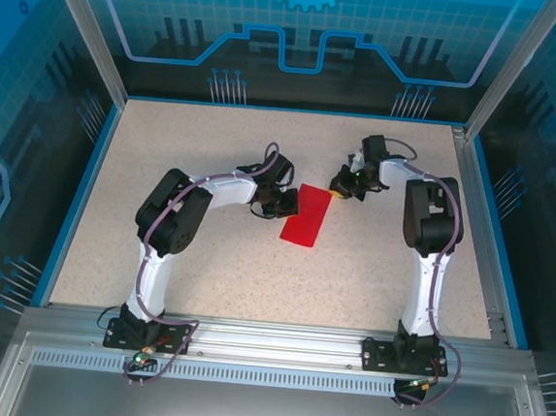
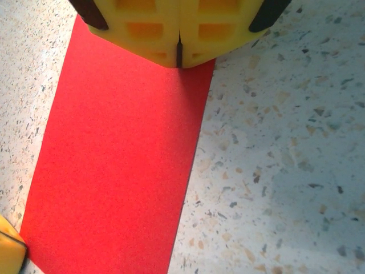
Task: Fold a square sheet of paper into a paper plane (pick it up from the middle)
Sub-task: Fold the square sheet of paper in half at the center of the table.
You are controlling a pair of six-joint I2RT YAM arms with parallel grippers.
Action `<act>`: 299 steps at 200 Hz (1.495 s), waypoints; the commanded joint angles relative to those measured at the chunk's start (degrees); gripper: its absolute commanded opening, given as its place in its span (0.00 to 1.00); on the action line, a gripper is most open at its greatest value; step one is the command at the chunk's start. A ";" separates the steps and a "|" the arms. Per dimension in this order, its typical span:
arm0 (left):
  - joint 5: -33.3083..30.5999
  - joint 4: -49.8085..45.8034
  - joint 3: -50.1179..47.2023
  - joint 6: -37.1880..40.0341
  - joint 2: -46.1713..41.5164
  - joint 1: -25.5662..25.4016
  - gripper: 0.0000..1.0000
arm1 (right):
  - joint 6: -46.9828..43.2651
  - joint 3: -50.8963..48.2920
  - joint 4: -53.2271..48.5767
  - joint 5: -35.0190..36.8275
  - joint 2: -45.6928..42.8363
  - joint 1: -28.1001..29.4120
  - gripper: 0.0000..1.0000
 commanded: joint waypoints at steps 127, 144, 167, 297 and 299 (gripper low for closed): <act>-0.14 -6.31 -2.64 0.34 1.31 0.08 0.00 | 8.88 -33.68 16.43 -8.46 -25.62 13.16 0.07; -0.12 -6.47 -2.61 0.55 1.37 0.09 0.00 | 9.31 -35.57 16.82 -7.27 -24.89 14.68 0.07; 0.09 -6.19 -2.80 0.78 1.26 0.18 0.00 | 7.77 -38.34 15.58 -4.58 -24.08 14.87 0.07; 0.57 -5.65 -3.15 0.17 0.81 0.24 0.00 | 3.71 -38.00 16.78 -10.38 -27.08 11.33 0.06; 0.64 -5.64 -3.14 0.06 0.82 0.28 0.00 | 3.80 -38.00 16.92 -10.10 -26.82 11.35 0.06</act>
